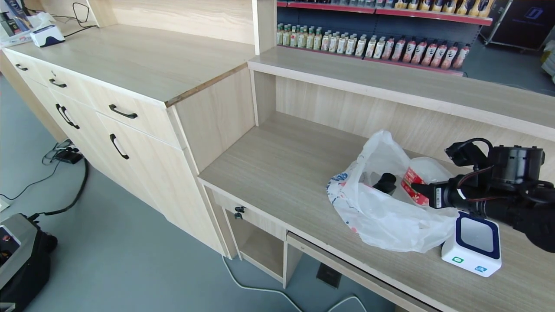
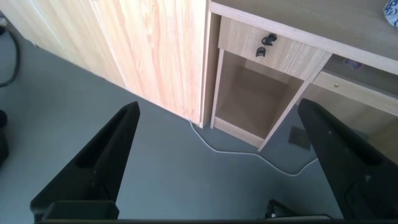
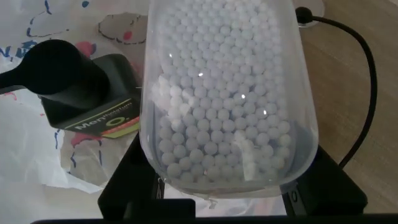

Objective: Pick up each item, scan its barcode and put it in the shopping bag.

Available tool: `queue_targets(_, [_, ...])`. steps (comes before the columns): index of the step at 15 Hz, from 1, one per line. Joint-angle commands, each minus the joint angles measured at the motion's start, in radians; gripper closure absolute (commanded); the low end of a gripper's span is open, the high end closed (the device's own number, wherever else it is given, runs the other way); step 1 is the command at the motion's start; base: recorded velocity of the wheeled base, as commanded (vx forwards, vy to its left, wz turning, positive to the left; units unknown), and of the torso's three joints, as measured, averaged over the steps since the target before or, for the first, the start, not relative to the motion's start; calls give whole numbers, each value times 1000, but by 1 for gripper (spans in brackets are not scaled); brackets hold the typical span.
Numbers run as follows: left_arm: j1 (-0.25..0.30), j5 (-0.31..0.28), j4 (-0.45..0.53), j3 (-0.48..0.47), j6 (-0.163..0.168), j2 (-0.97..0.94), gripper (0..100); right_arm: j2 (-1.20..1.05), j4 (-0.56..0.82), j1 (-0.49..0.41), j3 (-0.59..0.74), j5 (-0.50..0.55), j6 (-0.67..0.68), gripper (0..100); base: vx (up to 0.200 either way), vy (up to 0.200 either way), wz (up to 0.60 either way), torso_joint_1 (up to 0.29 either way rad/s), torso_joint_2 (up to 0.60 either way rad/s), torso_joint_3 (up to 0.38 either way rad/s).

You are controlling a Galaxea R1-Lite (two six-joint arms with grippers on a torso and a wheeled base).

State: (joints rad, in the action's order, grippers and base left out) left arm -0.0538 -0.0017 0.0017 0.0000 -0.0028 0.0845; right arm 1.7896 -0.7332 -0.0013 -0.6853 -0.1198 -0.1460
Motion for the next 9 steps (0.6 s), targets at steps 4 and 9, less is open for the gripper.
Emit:
queue_targets(4, [0, 0, 0, 0, 0, 0, 0, 14, -5, -6, 26, -1, -3, 100, 0, 0, 0, 0, 0, 0])
queue_targets(9, [0, 0, -2, 0, 0, 0, 0, 17, -3, -8, 43, -3, -4, 100, 0, 0, 0, 0, 0, 0])
